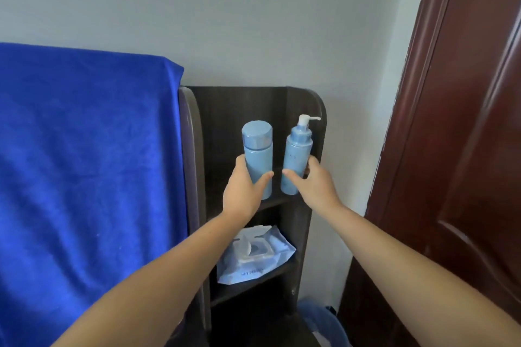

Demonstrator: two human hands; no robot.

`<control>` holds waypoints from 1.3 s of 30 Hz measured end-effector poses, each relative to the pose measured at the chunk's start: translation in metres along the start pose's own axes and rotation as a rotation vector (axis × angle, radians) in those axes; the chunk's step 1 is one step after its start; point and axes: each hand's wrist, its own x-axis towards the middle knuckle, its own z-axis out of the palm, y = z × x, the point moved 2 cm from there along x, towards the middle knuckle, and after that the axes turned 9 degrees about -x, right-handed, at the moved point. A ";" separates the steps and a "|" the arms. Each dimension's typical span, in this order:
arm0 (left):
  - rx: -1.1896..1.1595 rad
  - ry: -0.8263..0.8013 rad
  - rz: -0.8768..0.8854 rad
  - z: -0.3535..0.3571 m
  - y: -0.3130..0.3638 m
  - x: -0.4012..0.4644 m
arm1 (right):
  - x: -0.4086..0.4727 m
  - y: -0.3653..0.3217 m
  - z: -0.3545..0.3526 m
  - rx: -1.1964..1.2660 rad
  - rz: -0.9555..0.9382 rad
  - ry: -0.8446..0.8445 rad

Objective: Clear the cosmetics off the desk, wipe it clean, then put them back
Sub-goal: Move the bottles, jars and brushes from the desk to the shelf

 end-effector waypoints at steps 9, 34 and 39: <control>0.140 0.128 -0.111 0.017 -0.029 0.047 | 0.052 0.026 0.044 0.038 0.015 -0.096; 0.217 0.128 -0.198 0.046 -0.069 0.089 | 0.081 0.050 0.080 -0.103 0.115 -0.025; 0.242 0.108 -0.207 0.044 -0.065 0.082 | 0.074 0.047 0.076 -0.101 0.116 -0.034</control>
